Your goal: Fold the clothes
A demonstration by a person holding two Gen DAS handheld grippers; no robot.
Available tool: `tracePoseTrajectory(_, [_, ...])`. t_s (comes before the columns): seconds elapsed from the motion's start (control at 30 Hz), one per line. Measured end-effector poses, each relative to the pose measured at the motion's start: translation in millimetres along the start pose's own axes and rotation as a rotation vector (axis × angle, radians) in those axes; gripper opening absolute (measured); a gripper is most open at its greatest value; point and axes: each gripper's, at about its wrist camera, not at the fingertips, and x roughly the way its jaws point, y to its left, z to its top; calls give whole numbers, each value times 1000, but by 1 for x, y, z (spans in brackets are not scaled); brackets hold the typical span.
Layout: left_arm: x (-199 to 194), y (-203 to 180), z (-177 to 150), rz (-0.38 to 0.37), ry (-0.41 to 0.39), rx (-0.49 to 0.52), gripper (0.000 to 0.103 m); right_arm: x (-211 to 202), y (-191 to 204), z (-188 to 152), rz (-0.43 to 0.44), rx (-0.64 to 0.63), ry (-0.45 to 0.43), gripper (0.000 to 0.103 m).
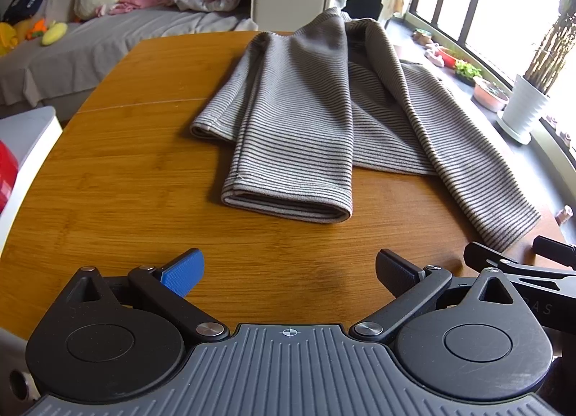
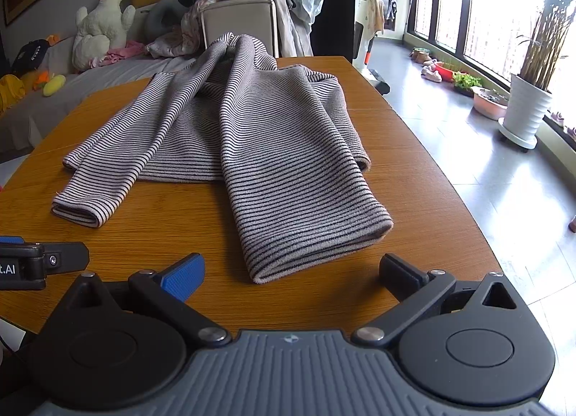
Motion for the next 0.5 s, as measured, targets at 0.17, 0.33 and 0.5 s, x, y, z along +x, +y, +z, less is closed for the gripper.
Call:
tracePoseTrajectory(0.17, [0, 0, 0, -1, -1, 0, 103, 0, 1, -1, -1, -1, 1, 103])
tracePoseTrajectory(0.33, [0, 0, 1, 0, -1, 2, 103, 0, 1, 0, 0, -2, 2, 103])
tracePoseTrajectory(0.5, [-1, 0, 1, 0, -1, 2, 103, 0, 0, 1, 1, -3, 5, 103])
